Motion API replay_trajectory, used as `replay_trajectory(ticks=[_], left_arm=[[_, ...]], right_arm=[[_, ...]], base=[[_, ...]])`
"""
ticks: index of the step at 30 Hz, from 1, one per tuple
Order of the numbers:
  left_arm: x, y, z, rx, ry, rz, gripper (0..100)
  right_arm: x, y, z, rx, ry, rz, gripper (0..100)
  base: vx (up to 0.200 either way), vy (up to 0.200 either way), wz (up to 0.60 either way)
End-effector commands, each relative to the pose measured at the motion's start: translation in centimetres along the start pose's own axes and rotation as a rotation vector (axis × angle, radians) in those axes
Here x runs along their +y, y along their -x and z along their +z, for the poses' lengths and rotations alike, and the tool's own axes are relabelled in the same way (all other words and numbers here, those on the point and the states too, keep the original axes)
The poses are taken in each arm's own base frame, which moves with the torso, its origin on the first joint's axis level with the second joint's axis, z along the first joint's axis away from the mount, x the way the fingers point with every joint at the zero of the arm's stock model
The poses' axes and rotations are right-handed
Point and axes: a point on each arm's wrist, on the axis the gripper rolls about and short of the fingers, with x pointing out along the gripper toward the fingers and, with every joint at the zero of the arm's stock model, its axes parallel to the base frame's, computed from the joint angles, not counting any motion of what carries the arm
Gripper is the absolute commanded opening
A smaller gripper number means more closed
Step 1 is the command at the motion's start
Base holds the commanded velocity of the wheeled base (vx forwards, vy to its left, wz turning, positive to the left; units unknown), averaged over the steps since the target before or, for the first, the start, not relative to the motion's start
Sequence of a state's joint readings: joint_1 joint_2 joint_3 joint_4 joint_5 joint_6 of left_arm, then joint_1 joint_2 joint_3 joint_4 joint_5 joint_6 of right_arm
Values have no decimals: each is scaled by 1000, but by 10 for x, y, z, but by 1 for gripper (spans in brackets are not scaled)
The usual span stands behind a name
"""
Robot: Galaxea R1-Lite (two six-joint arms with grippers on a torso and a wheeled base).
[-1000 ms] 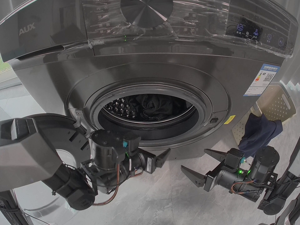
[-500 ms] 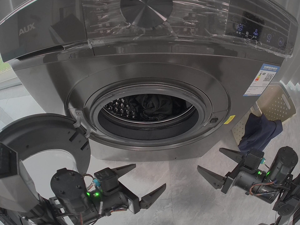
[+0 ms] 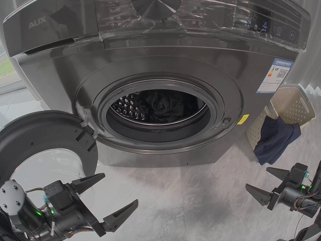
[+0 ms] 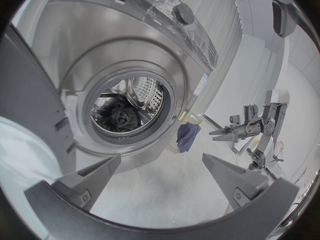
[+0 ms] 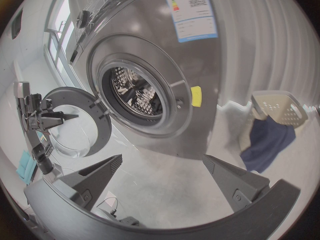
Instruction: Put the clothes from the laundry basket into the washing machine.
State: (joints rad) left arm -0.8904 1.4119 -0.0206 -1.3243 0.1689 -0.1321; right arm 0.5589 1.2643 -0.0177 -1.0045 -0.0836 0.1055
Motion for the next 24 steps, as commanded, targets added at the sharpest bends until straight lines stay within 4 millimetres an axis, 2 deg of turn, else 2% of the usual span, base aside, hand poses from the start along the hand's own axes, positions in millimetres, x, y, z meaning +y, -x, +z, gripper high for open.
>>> replay_trajectory(ticks=[1, 7, 11, 14, 16, 20, 24], left_arm=[[23, 68, 17, -123, -1, 145, 100], [33, 113, 6, -139, -34, 282, 100], [34, 128, -2, -156, -47, 357, 100], [34, 137, -8, -156, -49, 400, 100], [32, 149, -18, -162, -45, 443, 100], [28, 163, -36, -156, -38, 520, 100], [24, 169, -52, -125, -32, 532, 100]], right_arm=[[-16, 72, -6, -130, -35, -138, 100], [-17, 110, -12, -179, -41, -249, 100], [-16, 127, -21, -204, -49, -315, 100], [-14, 133, -28, -222, -53, -346, 100], [-12, 142, -35, -276, -51, -369, 100], [-9, 148, -51, -275, -56, -407, 100], [-12, 141, -68, -220, -69, -444, 100]], base=[[-200, 0, 0], [-200, 0, 0], [-200, 0, 0], [0, 0, 0], [0, 0, 0], [0, 0, 0], [0, -200, 0]])
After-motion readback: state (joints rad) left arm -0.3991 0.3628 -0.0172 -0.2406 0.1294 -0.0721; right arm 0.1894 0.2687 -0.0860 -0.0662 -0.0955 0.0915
